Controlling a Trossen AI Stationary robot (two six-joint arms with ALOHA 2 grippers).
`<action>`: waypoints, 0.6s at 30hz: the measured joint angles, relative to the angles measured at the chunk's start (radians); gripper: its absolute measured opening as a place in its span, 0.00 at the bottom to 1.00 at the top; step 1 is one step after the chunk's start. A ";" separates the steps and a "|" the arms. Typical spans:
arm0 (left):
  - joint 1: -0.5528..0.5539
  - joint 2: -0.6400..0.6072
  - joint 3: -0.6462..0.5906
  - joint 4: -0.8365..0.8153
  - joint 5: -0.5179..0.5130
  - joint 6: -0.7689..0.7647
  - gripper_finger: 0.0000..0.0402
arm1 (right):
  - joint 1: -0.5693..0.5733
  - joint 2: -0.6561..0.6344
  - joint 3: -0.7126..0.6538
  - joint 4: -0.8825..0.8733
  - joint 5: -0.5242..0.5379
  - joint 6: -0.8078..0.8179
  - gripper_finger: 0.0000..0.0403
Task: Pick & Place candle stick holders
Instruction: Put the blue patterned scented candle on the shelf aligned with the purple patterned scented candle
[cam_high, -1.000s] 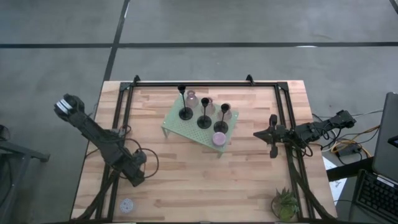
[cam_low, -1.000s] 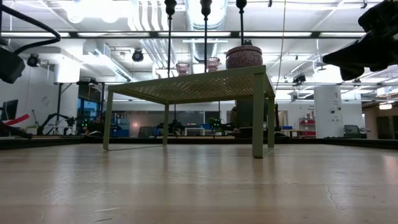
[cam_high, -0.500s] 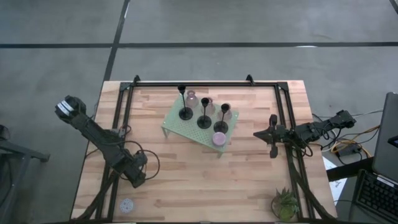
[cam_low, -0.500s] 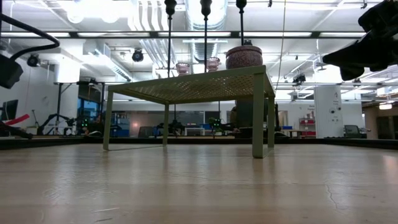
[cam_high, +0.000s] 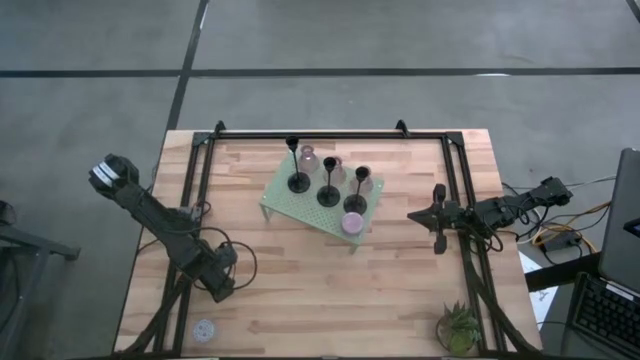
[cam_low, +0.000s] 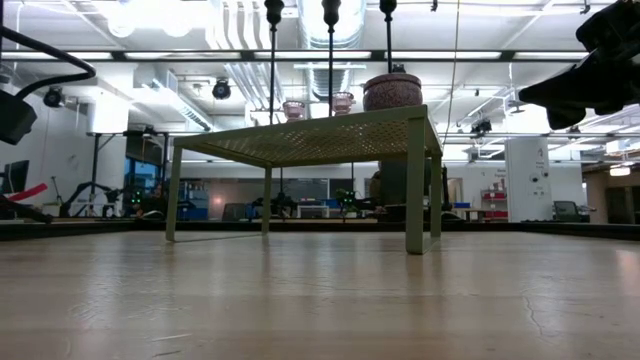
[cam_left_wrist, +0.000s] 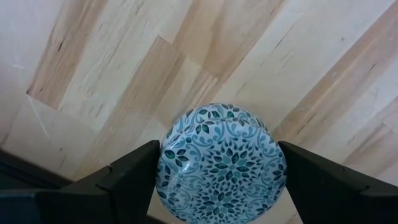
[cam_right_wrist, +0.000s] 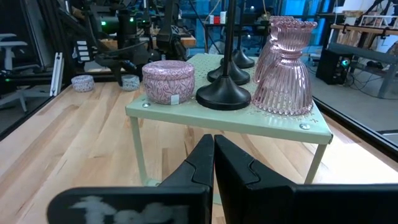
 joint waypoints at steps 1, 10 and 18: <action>0.000 0.000 0.000 0.000 0.000 0.000 0.78 | 0.000 0.000 0.000 0.000 0.000 0.000 0.02; 0.000 0.000 -0.007 0.020 -0.016 -0.005 0.78 | 0.000 0.000 0.000 0.000 0.000 0.000 0.02; 0.000 0.000 -0.027 0.041 -0.020 -0.013 0.77 | 0.000 0.000 0.000 0.000 0.000 0.000 0.02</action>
